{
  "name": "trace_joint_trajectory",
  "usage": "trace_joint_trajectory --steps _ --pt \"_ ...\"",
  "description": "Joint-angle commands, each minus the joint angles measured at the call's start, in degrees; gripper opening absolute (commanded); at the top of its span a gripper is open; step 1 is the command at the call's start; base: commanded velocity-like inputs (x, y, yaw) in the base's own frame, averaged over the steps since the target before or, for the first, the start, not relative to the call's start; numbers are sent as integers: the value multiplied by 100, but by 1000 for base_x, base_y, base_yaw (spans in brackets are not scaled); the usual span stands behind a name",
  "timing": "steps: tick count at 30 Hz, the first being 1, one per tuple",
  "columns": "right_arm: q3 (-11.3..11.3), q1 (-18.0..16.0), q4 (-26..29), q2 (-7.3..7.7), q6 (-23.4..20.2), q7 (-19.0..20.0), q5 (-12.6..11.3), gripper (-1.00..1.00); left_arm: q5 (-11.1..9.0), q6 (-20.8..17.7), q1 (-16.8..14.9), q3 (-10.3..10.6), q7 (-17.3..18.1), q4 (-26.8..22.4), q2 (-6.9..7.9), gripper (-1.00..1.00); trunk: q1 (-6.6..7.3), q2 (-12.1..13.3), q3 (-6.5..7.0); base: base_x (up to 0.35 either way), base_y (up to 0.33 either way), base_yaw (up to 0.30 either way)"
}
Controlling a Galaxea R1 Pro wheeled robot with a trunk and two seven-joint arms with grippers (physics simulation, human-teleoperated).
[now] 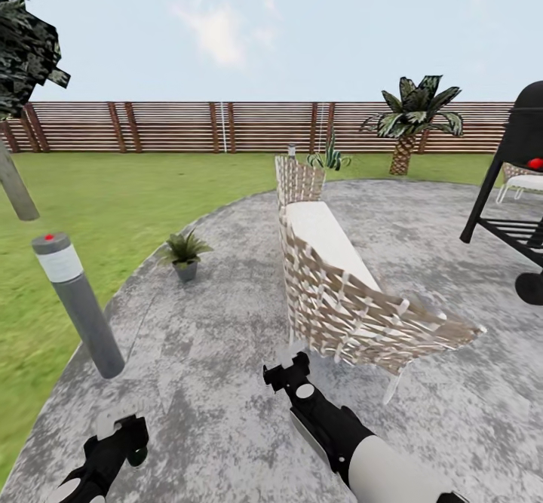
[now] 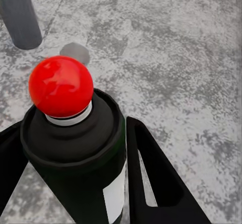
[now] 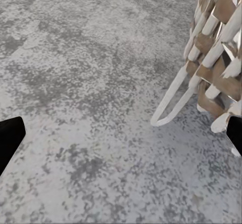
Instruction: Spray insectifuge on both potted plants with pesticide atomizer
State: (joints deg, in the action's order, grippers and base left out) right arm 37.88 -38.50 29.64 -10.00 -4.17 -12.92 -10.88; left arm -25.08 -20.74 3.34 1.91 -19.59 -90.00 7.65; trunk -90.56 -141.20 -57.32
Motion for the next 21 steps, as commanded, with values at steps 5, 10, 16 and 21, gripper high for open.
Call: trace_joint_trajectory --steps 5,10,16,21 --pt "0 0 12 0 4 0 7 100 3 0 0 2 -1 0 0 -100 0 0 0 322 0 0" --pt "0 0 16 0 4 0 7 100 3 16 0 2 -1 0 0 -100 0 0 0 322 0 0" --pt "0 0 16 0 -1 0 7 100 -4 17 0 2 3 0 0 -100 0 0 0 322 0 0" --pt "-17 -5 -2 0 -52 0 -7 100 -5 18 0 11 2 0 0 -100 0 0 0 322 0 0"
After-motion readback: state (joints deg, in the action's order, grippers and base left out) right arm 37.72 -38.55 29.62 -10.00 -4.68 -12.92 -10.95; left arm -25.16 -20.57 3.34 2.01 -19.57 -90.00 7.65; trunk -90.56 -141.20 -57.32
